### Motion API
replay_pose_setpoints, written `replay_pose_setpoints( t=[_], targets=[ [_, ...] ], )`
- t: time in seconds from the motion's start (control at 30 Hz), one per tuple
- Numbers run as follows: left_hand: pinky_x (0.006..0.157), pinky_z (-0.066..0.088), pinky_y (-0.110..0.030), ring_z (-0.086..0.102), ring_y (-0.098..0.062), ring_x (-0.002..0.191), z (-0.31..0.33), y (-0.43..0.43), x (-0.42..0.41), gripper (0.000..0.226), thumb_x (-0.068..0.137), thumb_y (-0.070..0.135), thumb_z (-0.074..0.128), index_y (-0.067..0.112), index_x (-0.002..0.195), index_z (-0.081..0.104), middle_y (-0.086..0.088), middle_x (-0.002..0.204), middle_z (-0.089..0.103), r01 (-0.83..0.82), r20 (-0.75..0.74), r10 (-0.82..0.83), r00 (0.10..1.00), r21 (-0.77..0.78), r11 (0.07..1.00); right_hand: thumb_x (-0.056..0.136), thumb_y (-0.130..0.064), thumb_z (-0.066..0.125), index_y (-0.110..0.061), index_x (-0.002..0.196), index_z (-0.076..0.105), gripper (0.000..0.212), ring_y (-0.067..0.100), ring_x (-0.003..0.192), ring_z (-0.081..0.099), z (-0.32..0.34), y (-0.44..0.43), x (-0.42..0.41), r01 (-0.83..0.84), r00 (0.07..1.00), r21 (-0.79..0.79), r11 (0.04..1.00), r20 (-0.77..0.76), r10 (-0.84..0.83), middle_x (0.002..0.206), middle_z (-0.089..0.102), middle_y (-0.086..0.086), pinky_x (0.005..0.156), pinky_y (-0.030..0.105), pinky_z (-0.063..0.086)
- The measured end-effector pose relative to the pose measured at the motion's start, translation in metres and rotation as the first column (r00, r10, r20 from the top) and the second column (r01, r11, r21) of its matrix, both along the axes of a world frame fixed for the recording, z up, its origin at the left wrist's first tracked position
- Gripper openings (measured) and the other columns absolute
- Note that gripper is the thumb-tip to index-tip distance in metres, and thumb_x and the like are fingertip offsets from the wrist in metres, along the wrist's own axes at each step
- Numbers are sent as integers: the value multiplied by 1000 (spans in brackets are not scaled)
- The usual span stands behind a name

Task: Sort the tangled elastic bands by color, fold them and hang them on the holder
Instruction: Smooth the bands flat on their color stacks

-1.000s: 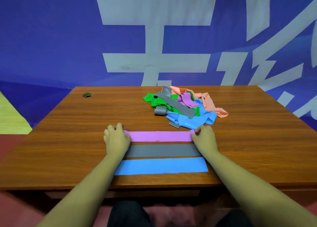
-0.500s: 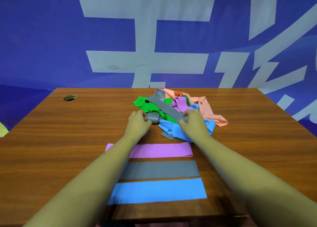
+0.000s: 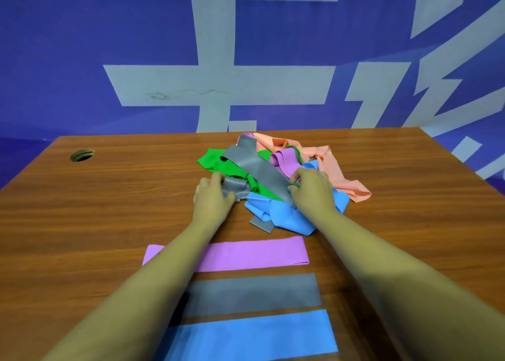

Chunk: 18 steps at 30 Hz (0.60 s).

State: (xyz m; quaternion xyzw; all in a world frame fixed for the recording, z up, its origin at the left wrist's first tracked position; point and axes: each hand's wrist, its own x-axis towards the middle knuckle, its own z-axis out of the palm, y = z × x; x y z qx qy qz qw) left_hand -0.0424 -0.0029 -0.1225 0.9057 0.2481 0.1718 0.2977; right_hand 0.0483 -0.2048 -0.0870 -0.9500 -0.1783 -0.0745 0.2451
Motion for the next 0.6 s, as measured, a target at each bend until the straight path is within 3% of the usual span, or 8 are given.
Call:
replay_pose_setpoints(
  t=[0.1, 0.17, 0.27, 0.37, 0.43, 0.53, 0.6],
  targets=[
    [97, 37, -43, 44, -40, 112, 11, -7, -4, 54, 76, 15, 69, 8, 126, 48, -20, 120, 47, -46, 48, 45, 998, 22, 999, 86, -18, 69, -20, 95, 71, 10, 30, 109, 48, 20, -4, -4, -62, 998, 137, 989, 28, 59, 106, 57, 6, 91, 40, 43],
    [99, 37, -44, 43, -38, 114, 28, -13, -8, 56, 74, 15, 68, 9, 127, 52, -18, 122, 46, -14, 188, -10, 982, 122, 992, 85, -14, 69, -18, 95, 72, 11, 22, 100, 52, 38, -4, -10, -152, 988, 234, 960, 54, 144, 101, 54, 2, 88, 34, 45],
    [104, 35, -41, 44, -30, 119, 62, -23, -3, 54, 78, 23, 66, 17, 131, 57, -9, 130, 49, 191, 303, -251, 919, 215, 958, 84, -7, 68, -17, 94, 74, 15, 16, 93, 57, 66, -3, -25, -282, 959, 281, 917, 72, 273, 95, 58, -2, 84, 27, 46],
    [110, 32, -40, 44, -27, 127, 88, -29, 4, 51, 81, 33, 57, 23, 131, 61, -5, 137, 53, 447, 170, -481, 860, 203, 871, 83, -3, 66, -13, 93, 75, 17, 21, 92, 61, 86, -4, -37, -376, 927, 258, 890, 114, 358, 90, 63, -1, 86, 38, 49],
    [108, 34, -38, 48, -25, 125, 97, -30, 2, 40, 81, 34, 57, 19, 115, 70, -4, 131, 59, 514, 146, -529, 836, 129, 848, 83, -2, 67, -14, 96, 75, 19, 22, 90, 61, 95, -8, -43, -388, 922, 253, 886, 132, 365, 91, 64, 4, 84, 39, 50],
    [98, 42, -40, 56, -23, 108, 104, -30, -7, 14, 81, 25, 67, 15, 91, 69, 0, 107, 67, 482, 275, -486, 830, 87, 872, 84, -6, 67, -17, 103, 72, 23, 20, 96, 61, 99, -17, -45, -368, 930, 279, 887, 123, 347, 102, 67, 5, 87, 36, 50],
    [91, 45, -37, 58, -21, 100, 110, -32, -14, 5, 83, 14, 71, 15, 86, 67, 4, 95, 65, 442, 343, -452, 823, 111, 890, 85, -14, 70, -17, 110, 70, 26, 17, 99, 60, 99, -21, -47, -337, 942, 285, 897, 96, 323, 108, 68, 2, 88, 32, 49]
  ],
)
